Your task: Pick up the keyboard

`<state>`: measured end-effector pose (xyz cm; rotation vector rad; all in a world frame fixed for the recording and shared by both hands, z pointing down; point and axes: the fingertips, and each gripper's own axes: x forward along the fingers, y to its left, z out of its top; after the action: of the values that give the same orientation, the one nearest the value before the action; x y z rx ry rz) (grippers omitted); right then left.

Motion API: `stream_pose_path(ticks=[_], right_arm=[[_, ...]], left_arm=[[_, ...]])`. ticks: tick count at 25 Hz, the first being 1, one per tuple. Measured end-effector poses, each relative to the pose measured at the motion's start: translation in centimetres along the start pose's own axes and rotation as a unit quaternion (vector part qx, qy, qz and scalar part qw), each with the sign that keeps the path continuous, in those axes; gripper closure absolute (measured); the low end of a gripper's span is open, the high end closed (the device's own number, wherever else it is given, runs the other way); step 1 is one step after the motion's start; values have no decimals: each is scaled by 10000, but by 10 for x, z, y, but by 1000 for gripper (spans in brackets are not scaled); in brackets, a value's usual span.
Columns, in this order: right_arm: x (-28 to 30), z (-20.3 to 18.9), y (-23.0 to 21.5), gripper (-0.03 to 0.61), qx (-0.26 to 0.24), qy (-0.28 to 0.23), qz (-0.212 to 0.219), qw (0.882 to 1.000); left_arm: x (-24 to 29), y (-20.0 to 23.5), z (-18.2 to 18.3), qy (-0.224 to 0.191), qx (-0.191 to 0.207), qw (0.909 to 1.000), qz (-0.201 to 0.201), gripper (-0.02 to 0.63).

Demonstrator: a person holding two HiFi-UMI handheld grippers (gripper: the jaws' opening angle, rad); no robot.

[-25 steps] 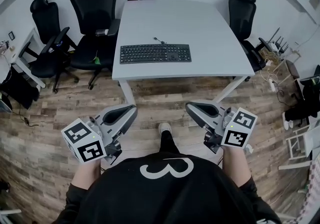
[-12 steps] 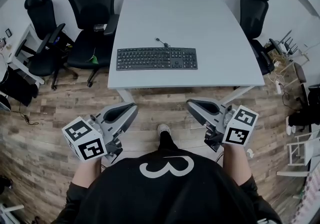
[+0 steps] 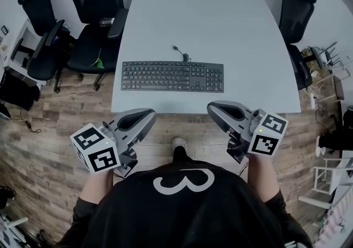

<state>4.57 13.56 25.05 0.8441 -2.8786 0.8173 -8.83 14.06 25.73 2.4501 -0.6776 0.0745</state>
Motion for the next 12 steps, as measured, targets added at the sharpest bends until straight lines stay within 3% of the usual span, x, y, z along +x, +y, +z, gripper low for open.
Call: stream_pose_path(ticks=[12], right_arm=[[17,20,-79,569,398,111,219,9989]], left_arm=[[59,51,18,150,-277,9995,91,598]])
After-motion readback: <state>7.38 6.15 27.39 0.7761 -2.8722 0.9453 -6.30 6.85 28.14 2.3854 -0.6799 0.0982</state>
